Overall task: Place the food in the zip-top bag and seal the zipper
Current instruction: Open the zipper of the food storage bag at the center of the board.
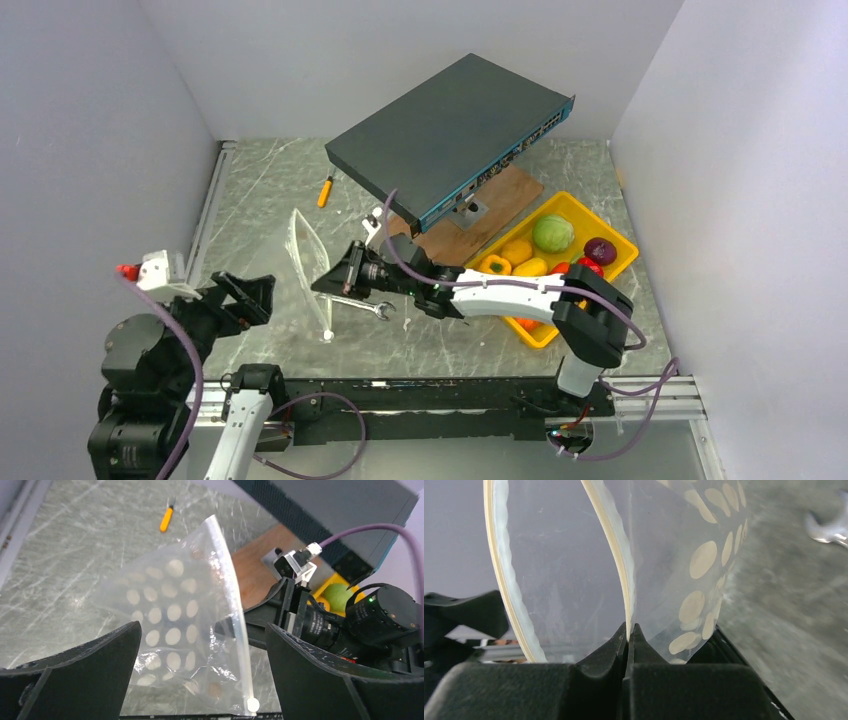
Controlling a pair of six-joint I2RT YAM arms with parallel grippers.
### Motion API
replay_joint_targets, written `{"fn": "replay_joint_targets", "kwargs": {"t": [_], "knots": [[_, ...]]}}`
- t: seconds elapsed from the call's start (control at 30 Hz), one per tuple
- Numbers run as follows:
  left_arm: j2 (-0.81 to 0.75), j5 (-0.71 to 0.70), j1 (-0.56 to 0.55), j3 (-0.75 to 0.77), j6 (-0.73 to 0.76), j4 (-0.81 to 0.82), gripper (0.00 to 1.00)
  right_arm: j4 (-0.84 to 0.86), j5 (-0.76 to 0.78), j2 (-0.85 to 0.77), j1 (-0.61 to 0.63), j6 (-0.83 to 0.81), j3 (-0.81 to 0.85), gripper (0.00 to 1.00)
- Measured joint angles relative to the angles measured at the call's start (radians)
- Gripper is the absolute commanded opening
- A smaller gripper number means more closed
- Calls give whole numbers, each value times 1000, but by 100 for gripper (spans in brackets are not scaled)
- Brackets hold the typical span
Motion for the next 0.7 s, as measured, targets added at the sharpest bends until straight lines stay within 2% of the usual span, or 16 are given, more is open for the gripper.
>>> {"fn": "replay_joint_targets", "kwargs": {"t": [0.1, 0.37, 0.5, 0.7], "knots": [[12, 40, 0, -62, 9, 4, 99, 2, 6, 25, 1, 6, -55, 0], [166, 171, 0, -256, 21, 36, 84, -95, 83, 51, 6, -20, -62, 0], [182, 175, 0, -266, 15, 44, 78, -188, 151, 51, 12, -42, -40, 0], [208, 146, -31, -245, 15, 48, 80, -320, 284, 51, 41, -97, 45, 0]]}}
